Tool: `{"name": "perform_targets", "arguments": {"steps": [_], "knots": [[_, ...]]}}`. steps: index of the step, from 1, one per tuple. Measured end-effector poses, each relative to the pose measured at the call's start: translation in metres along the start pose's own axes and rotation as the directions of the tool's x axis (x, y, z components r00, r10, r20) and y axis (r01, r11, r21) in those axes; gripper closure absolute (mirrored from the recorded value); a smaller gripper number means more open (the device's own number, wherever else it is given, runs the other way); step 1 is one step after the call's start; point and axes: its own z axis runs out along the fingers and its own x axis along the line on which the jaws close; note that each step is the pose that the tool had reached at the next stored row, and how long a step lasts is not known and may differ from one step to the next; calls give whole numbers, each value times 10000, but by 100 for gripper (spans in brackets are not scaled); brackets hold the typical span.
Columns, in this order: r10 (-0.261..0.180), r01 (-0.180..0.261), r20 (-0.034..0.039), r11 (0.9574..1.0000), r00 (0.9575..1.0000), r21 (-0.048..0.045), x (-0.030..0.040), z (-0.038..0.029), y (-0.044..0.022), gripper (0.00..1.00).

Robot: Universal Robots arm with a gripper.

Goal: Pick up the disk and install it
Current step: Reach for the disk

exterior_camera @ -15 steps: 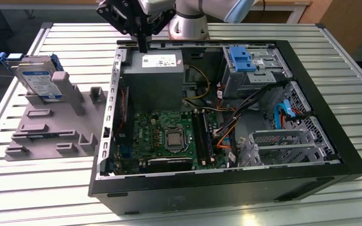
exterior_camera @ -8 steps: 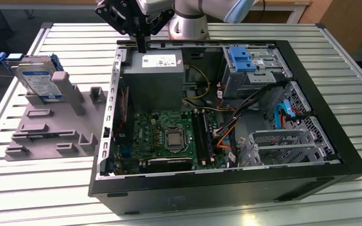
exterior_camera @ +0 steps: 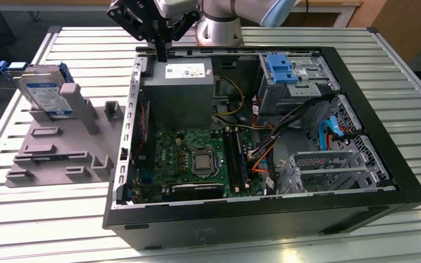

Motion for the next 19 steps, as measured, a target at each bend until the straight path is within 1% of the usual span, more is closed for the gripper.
{"name": "perform_targets", "arguments": {"steps": [6,19], "knots": [[0,0,-1,10000,10000,1,71,2,6,89],[0,0,-1,10000,10000,1,248,8,94,89]]}}
